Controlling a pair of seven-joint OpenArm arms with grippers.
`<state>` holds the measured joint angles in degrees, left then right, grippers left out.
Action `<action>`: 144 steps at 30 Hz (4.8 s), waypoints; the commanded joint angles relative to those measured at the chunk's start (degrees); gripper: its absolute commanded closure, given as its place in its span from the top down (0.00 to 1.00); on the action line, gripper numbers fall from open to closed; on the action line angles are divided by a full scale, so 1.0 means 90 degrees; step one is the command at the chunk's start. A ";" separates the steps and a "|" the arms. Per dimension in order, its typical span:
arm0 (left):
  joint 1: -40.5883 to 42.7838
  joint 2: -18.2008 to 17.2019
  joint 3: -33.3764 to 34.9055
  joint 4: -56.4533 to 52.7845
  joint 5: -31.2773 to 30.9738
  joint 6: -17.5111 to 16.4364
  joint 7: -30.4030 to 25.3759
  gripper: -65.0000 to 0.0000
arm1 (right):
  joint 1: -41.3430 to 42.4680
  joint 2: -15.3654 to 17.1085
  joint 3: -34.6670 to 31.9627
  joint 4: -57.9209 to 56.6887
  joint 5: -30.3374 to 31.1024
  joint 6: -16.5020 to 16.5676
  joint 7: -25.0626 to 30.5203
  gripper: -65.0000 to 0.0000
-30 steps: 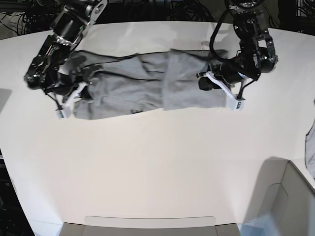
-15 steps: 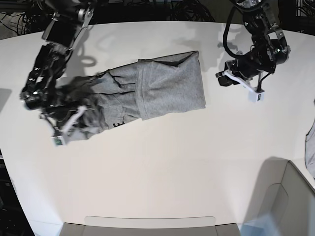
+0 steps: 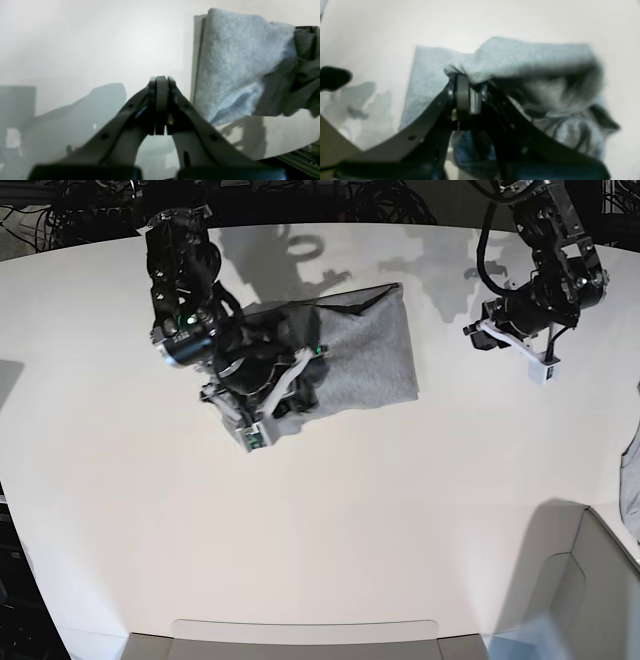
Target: Fold the T-shirt properly
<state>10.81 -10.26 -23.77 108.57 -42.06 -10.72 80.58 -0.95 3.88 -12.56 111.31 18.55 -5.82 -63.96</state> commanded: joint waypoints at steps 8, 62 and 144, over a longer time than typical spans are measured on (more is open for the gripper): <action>-0.0043 -0.0037 -0.0011 0.0073 -0.0098 -0.0015 -0.0064 0.00 | 0.0560 0.0043 -0.1481 -0.0670 0.0083 -0.1184 0.0167 0.00; -0.0112 -0.0017 -0.0001 -0.0679 -0.0098 -0.0015 -0.0064 0.00 | 0.0335 0.0746 -0.3621 -0.0426 0.0230 0.0320 0.0284 0.00; -0.1704 -0.1483 0.6309 -0.1705 -0.0069 0.0043 -0.1388 0.00 | -0.0173 0.1557 0.0033 -0.1735 0.0210 0.2186 0.1241 0.00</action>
<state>-4.03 -23.03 33.43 93.10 -43.40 -10.28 68.58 -3.09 17.76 -12.21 94.32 19.09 13.10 -53.93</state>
